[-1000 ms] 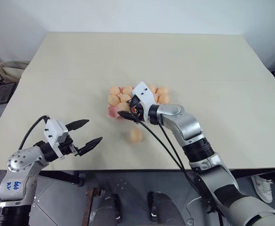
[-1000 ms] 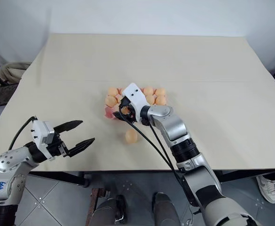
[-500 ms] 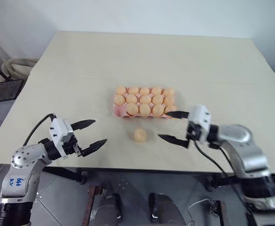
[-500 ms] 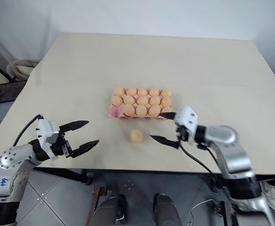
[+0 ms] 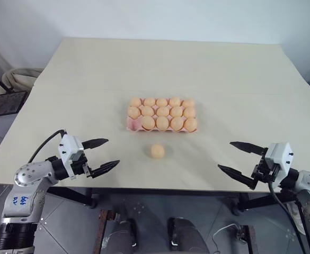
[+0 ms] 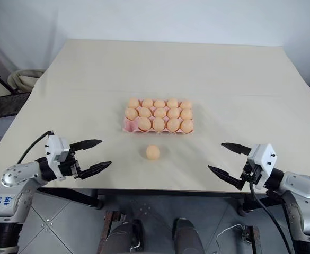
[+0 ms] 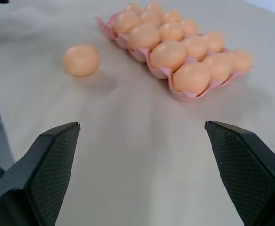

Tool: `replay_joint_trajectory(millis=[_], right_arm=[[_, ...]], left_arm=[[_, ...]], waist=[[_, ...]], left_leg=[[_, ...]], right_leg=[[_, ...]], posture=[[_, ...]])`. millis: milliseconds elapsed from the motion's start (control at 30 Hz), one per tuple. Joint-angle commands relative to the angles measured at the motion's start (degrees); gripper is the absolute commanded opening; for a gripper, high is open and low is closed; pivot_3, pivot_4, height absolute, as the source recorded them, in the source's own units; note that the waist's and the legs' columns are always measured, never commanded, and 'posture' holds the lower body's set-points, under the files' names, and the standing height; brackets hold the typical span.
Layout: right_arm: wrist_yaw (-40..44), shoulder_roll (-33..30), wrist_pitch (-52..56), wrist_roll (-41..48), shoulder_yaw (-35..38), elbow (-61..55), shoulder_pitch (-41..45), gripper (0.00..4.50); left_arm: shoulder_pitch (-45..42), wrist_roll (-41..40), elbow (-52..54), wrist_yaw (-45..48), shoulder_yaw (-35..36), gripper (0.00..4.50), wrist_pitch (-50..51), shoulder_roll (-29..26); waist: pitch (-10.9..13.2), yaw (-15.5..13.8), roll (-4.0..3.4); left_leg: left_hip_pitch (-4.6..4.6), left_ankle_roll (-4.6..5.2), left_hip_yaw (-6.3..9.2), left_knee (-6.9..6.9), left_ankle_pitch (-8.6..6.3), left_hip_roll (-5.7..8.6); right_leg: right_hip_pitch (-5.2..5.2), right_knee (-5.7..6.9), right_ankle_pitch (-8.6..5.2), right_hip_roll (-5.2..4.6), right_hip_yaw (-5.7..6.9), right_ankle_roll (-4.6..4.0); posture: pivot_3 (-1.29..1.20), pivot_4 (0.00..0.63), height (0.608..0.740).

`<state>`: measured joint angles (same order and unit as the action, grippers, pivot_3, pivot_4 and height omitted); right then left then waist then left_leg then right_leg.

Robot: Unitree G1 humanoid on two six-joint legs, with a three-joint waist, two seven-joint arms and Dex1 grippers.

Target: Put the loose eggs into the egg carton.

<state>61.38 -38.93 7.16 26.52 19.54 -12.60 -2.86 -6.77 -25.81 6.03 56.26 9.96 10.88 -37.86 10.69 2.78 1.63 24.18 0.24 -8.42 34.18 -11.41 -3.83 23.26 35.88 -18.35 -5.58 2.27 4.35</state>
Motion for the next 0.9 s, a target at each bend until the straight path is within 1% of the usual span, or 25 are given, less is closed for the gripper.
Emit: replay_joint_trajectory(millis=[33,167,300,333,533,633,700,867,900], right_arm=[[-0.7,-2.9,1.2,1.4,3.5,-2.2,-1.6,4.45],[-1.1,-4.0,1.1,1.6,4.4,-3.1,-2.9,4.45],[-3.0,-3.9,2.7,2.1,4.5,-5.7,-3.8,4.45],[-3.3,-3.9,2.8,2.1,4.4,-6.3,-4.4,4.45],[-5.7,-3.2,3.8,2.0,4.2,-9.7,-7.1,4.45],[-7.0,-2.7,4.4,2.2,3.9,-10.9,-7.3,4.45],[-7.6,-2.5,4.5,2.1,3.6,-11.3,-7.4,4.45],[-8.4,-2.4,4.9,2.6,3.2,-11.7,-7.3,4.45],[-8.4,-2.5,4.9,2.6,3.1,-11.6,-7.3,4.49]], left_arm=[[-2.3,0.2,1.5,0.1,-2.7,4.5,1.0,0.7],[-6.1,1.1,1.4,0.3,-7.9,4.5,2.2,3.3],[-10.9,4.1,-1.9,-0.5,-13.4,4.5,1.8,7.2],[-11.9,5.0,-3.0,-1.0,-14.5,4.5,1.7,8.3],[-15.8,9.8,-9.5,-2.2,-19.4,4.5,-0.5,13.4],[-17.1,12.0,-13.0,-3.7,-20.6,4.5,-2.9,16.1],[-17.8,12.1,-14.5,-4.3,-20.7,4.5,-3.3,18.0],[-18.7,13.5,-16.7,-5.8,-20.9,4.5,-5.1,20.8],[-18.9,13.9,-17.3,-6.5,-20.7,4.32,-5.2,21.1]], waist=[[0.0,-0.3,-0.02],[0.0,-1.2,-0.02],[0.0,-1.3,-0.02],[0.0,-1.3,-0.02],[0.0,-1.2,-0.02],[0.0,-1.3,-0.02],[0.0,-1.3,-0.02],[0.0,-1.3,-0.02],[0.0,-1.3,-0.02]], left_leg=[[0.0,0.0,0.0,-0.01,0.0,0.01],[0.01,0.02,0.0,-0.01,-0.01,0.02],[0.01,0.03,0.0,0.09,-0.01,0.04],[0.01,0.04,0.02,0.12,0.0,0.04],[0.02,0.2,0.11,0.37,-0.09,0.04],[0.0,0.24,0.17,0.52,-0.12,0.03],[0.02,0.27,0.26,0.65,-0.15,0.02],[0.03,0.41,0.31,0.8,-0.24,0.03],[0.03,0.44,0.31,0.82,-0.26,0.05]], right_leg=[[0.0,0.0,0.0,0.0,-0.01,0.0],[0.0,-0.01,0.01,-0.01,-0.02,0.02],[-0.03,0.02,0.1,0.01,0.05,0.2],[-0.07,0.02,0.2,0.02,0.08,0.38],[-0.26,-0.02,0.22,0.03,0.19,0.42],[-0.37,-0.01,0.24,0.03,0.25,0.46],[-0.47,-0.02,0.24,0.02,0.32,0.44],[-0.71,-0.25,0.0,-0.04,0.36,0.01],[-0.73,-0.25,0.01,-0.07,0.36,0.02]], posture=[[0.0,0.15,0.74],[0.0,0.15,0.74],[0.0,0.15,0.74],[0.0,0.15,0.74],[0.0,0.15,0.74],[0.0,0.15,0.74],[0.0,0.15,0.74],[0.0,0.15,0.74],[0.0,0.15,0.74]])
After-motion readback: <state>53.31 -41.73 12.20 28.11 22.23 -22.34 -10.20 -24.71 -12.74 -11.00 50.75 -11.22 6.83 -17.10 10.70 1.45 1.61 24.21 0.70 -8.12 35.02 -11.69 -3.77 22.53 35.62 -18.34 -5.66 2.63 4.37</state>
